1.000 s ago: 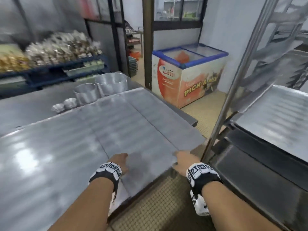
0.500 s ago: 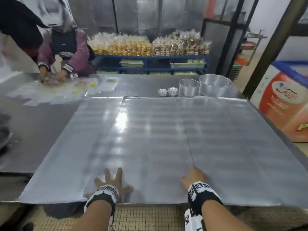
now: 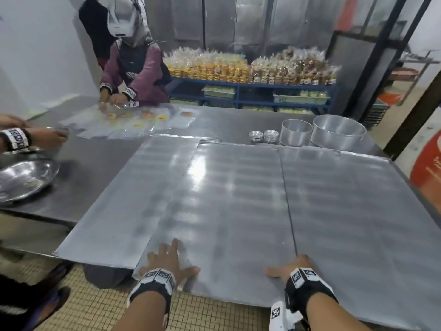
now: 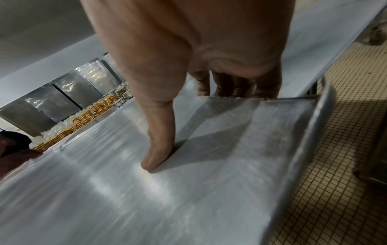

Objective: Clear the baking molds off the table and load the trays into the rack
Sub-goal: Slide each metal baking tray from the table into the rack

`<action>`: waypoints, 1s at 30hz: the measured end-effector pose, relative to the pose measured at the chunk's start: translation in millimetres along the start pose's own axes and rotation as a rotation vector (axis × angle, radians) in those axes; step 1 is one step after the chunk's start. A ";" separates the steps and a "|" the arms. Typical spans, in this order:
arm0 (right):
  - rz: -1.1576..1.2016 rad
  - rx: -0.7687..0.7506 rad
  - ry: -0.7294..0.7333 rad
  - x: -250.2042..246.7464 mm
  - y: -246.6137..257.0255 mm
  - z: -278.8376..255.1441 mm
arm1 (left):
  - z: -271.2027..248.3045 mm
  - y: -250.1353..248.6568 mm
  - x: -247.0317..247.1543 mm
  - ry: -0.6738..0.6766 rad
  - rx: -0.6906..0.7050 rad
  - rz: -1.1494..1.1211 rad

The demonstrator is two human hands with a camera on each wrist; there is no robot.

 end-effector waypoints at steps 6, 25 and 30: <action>-0.047 0.030 0.018 -22.0 -28.4 0.1 | -15.9 0.8 -15.5 -0.077 -0.243 -0.135; 0.014 0.146 -0.040 -66.1 -71.9 -22.2 | 12.4 -16.2 -35.1 0.111 -0.165 -0.305; 0.036 0.161 -0.088 -84.7 -87.6 -17.3 | 15.5 -42.8 -30.2 0.111 -0.109 -0.299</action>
Point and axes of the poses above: each hand's wrist, its own z-axis towards the middle knuckle, its own x-axis out of the palm, y = z × x, the point moved 2 cm from there along z, towards the middle knuckle
